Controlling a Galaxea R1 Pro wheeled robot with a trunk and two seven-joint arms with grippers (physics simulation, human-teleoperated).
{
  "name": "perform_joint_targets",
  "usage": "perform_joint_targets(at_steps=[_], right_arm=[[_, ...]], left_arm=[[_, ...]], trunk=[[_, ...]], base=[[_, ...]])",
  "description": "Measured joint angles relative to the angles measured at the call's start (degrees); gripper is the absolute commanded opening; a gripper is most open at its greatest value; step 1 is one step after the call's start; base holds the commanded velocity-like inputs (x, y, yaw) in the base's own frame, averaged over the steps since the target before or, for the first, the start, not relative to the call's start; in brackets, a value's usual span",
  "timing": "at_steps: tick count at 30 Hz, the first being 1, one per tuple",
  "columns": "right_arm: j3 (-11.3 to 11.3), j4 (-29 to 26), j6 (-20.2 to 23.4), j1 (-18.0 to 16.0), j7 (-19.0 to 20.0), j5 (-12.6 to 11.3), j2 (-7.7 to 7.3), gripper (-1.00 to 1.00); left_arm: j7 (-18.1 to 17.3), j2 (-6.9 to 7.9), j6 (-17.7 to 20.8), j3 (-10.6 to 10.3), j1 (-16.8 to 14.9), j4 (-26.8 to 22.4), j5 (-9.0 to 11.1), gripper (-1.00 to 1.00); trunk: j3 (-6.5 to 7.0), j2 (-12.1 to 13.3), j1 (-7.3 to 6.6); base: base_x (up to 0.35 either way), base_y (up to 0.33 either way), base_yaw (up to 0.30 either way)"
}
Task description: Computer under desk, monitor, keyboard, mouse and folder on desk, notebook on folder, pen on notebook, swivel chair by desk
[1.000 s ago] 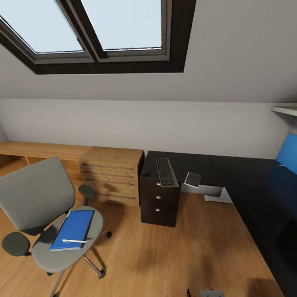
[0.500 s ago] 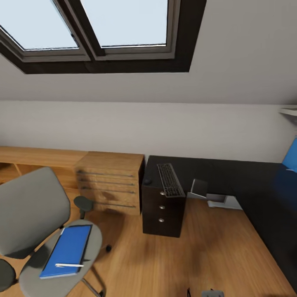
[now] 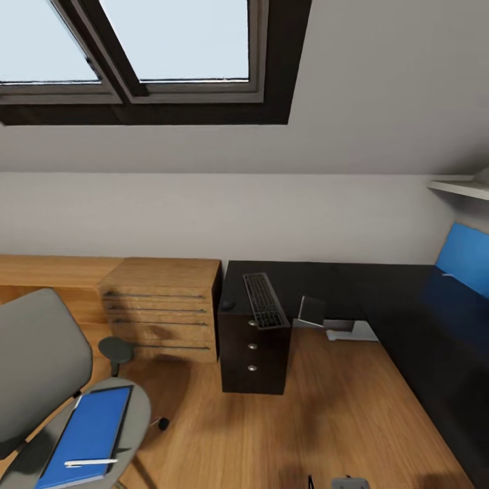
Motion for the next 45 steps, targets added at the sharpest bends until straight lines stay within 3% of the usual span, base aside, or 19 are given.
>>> perform_joint_targets(at_steps=[10, 30, 41, 42, 45], right_arm=[[0.0, 0.0, 0.0, 0.0, 0.0, 0.0, 0.02, 1.0], [0.0, 0.1, 0.0, 0.0, 0.0, 0.0, 0.03, 1.0], [0.0, 0.1, 0.0, 0.0, 0.0, 0.0, 0.03, 1.0], [0.0, 0.1, 0.0, 0.0, 0.0, 0.0, 0.03, 1.0], [0.0, 0.1, 0.0, 0.0, 0.0, 0.0, 0.03, 1.0]], left_arm=[[0.0, 0.0, 0.0, -0.1, 0.0, 0.0, 0.0, 1.0], [0.0, 0.0, -0.2, -0.1, 0.0, 0.0, -0.3, 1.0], [-0.4, 0.29, -6.1, 0.0, 0.0, -0.6, -0.2, 1.0], [-0.6, 1.96, -6.6, 0.0, 0.0, -3.6, -0.1, 1.0], [-2.3, 4.57, -6.4, -0.1, 0.0, -8.5, 0.0, 1.0]], trunk=[[0.61, 0.0, -0.03], [0.68, 0.0, -0.03], [0.68, 0.0, -0.03], [0.69, 0.0, -0.03], [0.69, 0.0, -0.03]], base=[[0.279, 0.0, -0.157], [0.328, 0.0, -0.007], [0.331, 0.004, 0.0], [0.333, 0.05, 0.0], [0.31, 0.037, 0.0]])
